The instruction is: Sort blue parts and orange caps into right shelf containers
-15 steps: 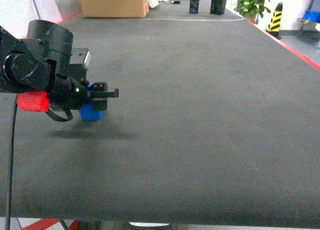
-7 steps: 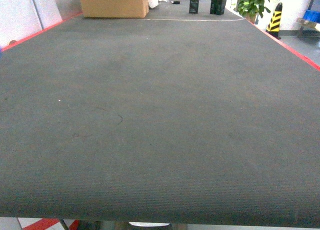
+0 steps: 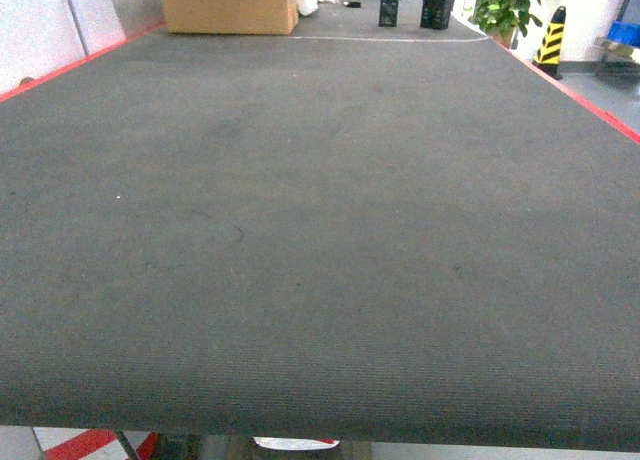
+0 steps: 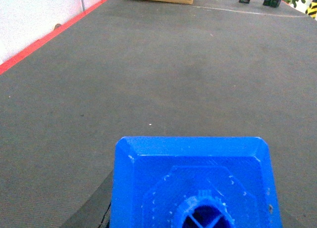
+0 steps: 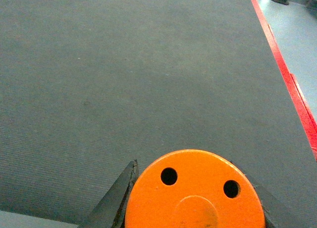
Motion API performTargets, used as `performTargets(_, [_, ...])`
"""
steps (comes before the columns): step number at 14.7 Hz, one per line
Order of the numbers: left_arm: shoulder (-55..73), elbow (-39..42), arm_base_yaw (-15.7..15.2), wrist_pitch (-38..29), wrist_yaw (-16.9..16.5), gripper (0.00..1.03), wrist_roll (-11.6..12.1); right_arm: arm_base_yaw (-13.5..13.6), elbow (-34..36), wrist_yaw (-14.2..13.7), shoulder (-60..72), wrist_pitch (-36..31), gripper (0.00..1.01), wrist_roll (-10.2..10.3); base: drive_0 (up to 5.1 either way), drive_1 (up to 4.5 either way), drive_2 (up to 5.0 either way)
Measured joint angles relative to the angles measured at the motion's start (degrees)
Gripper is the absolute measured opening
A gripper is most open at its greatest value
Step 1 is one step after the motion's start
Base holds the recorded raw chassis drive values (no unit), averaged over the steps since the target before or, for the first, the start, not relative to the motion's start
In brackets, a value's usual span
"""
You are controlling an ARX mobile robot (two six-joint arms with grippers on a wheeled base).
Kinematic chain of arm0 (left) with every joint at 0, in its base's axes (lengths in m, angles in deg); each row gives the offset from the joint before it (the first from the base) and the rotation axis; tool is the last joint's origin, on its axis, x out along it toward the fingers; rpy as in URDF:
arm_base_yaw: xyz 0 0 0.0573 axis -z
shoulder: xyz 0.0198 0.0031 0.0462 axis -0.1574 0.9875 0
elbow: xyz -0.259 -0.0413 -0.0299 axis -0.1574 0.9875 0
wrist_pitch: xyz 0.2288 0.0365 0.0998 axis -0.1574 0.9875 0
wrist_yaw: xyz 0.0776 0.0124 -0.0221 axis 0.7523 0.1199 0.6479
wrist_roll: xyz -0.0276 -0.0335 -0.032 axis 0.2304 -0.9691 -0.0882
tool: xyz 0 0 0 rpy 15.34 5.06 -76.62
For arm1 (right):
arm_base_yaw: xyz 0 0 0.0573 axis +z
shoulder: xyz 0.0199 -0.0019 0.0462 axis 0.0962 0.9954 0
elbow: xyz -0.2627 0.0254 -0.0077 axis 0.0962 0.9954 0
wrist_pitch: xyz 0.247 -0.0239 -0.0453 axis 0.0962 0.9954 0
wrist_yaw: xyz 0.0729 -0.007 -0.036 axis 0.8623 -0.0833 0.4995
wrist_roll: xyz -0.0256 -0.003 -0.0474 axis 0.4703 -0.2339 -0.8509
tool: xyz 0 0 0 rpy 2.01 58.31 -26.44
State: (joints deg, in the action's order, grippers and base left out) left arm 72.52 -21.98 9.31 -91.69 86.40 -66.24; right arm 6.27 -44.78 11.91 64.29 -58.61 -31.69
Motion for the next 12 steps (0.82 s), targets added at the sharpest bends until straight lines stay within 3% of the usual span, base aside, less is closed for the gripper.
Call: performTargets(12, [0.0,0.0,0.3,-0.1,-0.3,0.44,0.0,-0.1,0.0,-0.3,0.0,0.0,0.44,0.0,4.5,-3.94,-1.2])
